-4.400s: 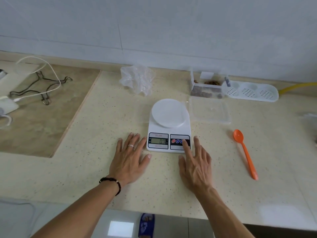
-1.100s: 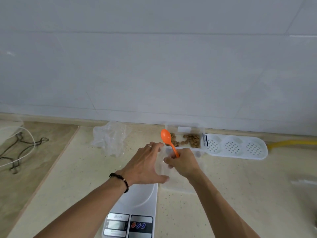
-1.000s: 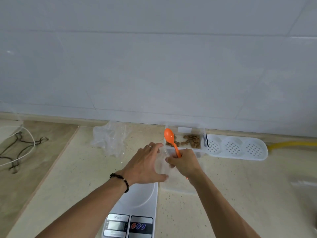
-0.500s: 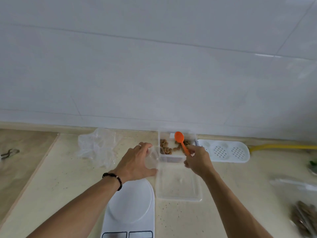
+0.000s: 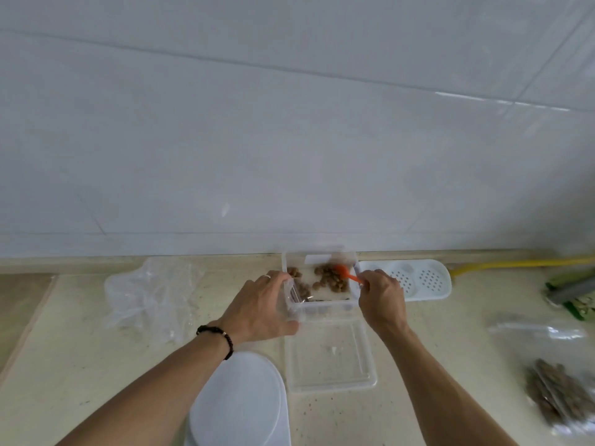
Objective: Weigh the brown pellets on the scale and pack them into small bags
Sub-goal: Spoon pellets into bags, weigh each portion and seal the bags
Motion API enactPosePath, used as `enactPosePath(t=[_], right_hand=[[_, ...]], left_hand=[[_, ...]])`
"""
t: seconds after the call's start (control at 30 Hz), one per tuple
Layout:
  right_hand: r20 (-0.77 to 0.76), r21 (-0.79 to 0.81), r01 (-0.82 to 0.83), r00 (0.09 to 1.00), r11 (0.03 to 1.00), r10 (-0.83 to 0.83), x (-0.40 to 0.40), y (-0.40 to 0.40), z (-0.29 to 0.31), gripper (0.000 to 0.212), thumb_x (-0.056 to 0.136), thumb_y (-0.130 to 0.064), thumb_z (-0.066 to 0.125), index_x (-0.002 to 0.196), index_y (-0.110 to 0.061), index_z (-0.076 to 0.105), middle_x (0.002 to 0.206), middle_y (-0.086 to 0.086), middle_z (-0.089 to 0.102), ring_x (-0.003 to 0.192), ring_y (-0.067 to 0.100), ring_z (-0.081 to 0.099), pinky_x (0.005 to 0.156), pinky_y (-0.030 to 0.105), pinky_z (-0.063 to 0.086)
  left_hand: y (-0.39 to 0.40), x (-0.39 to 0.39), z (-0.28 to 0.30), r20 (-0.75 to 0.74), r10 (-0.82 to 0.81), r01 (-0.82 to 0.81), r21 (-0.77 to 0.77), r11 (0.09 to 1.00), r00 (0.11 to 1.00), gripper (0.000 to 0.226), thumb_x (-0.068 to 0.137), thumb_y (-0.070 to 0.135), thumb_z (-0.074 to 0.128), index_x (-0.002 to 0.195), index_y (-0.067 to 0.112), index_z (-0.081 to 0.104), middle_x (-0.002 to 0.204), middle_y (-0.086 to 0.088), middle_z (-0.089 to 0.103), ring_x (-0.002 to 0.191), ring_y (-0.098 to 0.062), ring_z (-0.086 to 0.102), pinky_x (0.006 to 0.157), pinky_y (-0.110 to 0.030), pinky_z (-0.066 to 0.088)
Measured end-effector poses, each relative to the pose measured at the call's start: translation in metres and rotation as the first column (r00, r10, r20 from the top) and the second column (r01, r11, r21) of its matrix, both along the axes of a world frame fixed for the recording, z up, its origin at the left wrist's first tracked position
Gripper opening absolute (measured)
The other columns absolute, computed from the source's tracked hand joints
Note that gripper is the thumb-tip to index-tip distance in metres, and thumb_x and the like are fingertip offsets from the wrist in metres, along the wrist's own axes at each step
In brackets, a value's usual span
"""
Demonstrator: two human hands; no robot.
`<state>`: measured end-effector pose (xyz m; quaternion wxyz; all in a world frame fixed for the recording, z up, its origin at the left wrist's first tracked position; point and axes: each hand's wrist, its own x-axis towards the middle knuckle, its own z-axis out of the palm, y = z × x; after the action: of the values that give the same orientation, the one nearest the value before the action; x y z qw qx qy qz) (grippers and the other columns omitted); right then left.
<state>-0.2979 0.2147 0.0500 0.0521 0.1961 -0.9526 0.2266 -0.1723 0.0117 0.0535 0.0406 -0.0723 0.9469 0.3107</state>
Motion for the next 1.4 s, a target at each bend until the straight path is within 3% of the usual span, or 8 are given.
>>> enactPosePath(t=[0.2,0.3,0.63,0.97,1.07,1.17,1.27,1.4], right_hand=[[0.459,-0.159,0.065,0.888,0.985,0.015,0.005,-0.015,0.008,0.025,0.085,0.000,0.058,0.082,-0.015,0.077,0.068,0.001,0.068,0.051,0.009,0.051,0.048,0.011,0.039],[0.635,-0.222,0.149,0.772,0.964,0.027,0.005,-0.017,0.010,0.023,0.083,0.002,0.059,0.079,-0.014,0.075,0.068,0.001,0.066,0.053,0.011,0.051,0.052,0.020,0.044],[0.813,-0.440,0.530,0.578,0.724,0.071,0.007,-0.002,0.015,0.024,0.082,0.016,0.047,0.086,0.009,0.070,0.069,0.019,0.062,0.047,0.016,0.044,0.042,0.022,0.031],[0.748,-0.555,0.528,0.654,0.642,0.109,0.010,0.028,0.056,0.019,0.083,0.014,0.054,0.088,0.007,0.070,0.079,0.024,0.067,0.048,0.014,0.043,0.043,0.022,0.033],[0.639,-0.575,0.351,0.757,0.739,0.138,0.018,0.023,0.072,0.022,0.084,0.011,0.055,0.086,-0.001,0.073,0.068,0.014,0.063,0.046,0.014,0.044,0.043,0.021,0.034],[0.415,-0.399,-0.012,0.889,0.917,0.192,0.029,0.013,0.085,0.023,0.085,0.001,0.059,0.088,-0.014,0.077,0.061,-0.008,0.062,0.047,0.002,0.052,0.048,0.011,0.038],[0.195,-0.211,-0.263,0.932,0.941,0.304,0.034,0.007,0.088,0.021,0.089,-0.005,0.061,0.095,-0.016,0.078,0.081,-0.014,0.070,0.063,-0.007,0.057,0.060,0.004,0.039],[0.141,-0.176,-0.288,0.939,0.941,0.314,0.032,0.009,0.087,0.021,0.089,-0.005,0.061,0.096,-0.017,0.078,0.089,-0.007,0.074,0.067,-0.003,0.060,0.060,0.005,0.040]], left_hand=[[-0.005,-0.002,-0.003,-0.002,-0.020,0.020,0.020,1.000,1.000,0.080,0.068,0.050,0.072,0.134,0.024,0.035,0.123,0.009,0.049,0.105,-0.013,0.049,0.094,-0.029,0.038],[-0.004,0.002,-0.001,-0.011,-0.010,0.010,0.036,0.999,1.000,0.080,0.070,0.047,0.074,0.137,0.024,0.035,0.124,0.008,0.049,0.100,-0.012,0.044,0.091,-0.026,0.038],[-0.003,0.000,-0.001,-0.053,0.071,-0.069,0.039,0.997,0.996,0.081,0.068,0.057,0.069,0.135,0.023,0.038,0.123,0.009,0.046,0.109,-0.013,0.051,0.094,-0.028,0.037],[0.009,-0.014,0.004,-0.068,0.172,-0.181,-0.167,0.969,0.983,0.065,0.068,0.059,0.062,0.120,0.022,0.046,0.114,0.007,0.052,0.105,-0.017,0.053,0.086,-0.035,0.041],[0.013,-0.017,0.007,-0.087,0.188,-0.199,-0.136,0.971,0.978,0.061,0.069,0.053,0.064,0.117,0.022,0.044,0.112,0.005,0.050,0.101,-0.019,0.053,0.079,-0.035,0.040],[0.015,-0.016,0.008,-0.099,0.210,-0.216,-0.055,0.975,0.973,0.071,0.068,0.051,0.070,0.125,0.021,0.040,0.115,0.004,0.046,0.101,-0.019,0.052,0.083,-0.035,0.041],[0.016,-0.013,0.009,-0.128,0.228,-0.233,-0.028,0.972,0.965,0.073,0.070,0.050,0.070,0.127,0.021,0.037,0.115,0.005,0.044,0.102,-0.017,0.053,0.087,-0.037,0.043],[0.014,-0.012,0.006,-0.117,0.221,-0.223,-0.002,0.975,0.968,0.077,0.068,0.050,0.073,0.128,0.021,0.036,0.118,0.004,0.047,0.106,-0.017,0.053,0.092,-0.038,0.042]])
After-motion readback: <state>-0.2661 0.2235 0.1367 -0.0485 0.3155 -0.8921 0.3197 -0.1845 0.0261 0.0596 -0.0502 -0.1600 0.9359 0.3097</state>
